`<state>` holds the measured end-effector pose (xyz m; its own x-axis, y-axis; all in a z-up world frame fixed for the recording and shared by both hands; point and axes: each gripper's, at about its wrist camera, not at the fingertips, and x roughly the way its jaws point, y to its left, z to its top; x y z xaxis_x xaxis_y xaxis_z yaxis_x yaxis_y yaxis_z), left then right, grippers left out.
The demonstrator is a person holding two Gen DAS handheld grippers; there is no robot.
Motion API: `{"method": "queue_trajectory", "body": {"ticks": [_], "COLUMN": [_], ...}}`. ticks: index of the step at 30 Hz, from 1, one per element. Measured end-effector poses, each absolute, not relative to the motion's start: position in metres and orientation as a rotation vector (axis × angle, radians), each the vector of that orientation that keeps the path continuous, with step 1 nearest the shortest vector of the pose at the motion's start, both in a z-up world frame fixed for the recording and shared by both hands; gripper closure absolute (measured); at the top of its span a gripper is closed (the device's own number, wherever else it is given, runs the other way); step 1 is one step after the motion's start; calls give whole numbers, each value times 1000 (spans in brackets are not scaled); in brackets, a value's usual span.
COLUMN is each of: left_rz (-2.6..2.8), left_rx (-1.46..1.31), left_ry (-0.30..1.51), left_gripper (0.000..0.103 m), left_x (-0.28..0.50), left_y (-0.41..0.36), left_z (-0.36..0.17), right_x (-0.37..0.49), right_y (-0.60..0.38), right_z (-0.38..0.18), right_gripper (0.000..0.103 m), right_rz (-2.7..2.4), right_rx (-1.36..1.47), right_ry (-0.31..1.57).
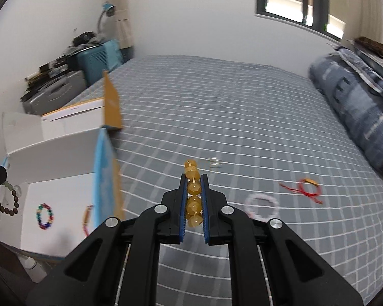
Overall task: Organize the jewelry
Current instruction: 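Carry both held bracelets over the white cardboard box, then open both tools to drop the bracelets into the box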
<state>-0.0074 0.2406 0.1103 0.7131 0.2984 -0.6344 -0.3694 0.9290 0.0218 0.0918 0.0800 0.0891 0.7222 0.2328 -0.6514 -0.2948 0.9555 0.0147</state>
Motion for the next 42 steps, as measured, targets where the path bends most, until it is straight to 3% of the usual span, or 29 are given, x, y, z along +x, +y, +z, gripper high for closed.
{"method": "queue_trajectory", "body": {"ticks": [20,28,42], "left_rz": [519,535,523], "left_rx": [-208,-246,-263], "left_ry": [809,900,967], "left_gripper": [92,92,92], "left_x": [-27,-24,-22], "left_y": [329,347,351], "left_z": [59,35,17], "right_x": [60,64,60], "right_y": [224,238,243], "right_z": [60,33,23], "right_gripper": [94,94,94], "right_rz": [522,519,527], "right_rx": [-201,-234,-268], "right_ry": [783,909,923]}}
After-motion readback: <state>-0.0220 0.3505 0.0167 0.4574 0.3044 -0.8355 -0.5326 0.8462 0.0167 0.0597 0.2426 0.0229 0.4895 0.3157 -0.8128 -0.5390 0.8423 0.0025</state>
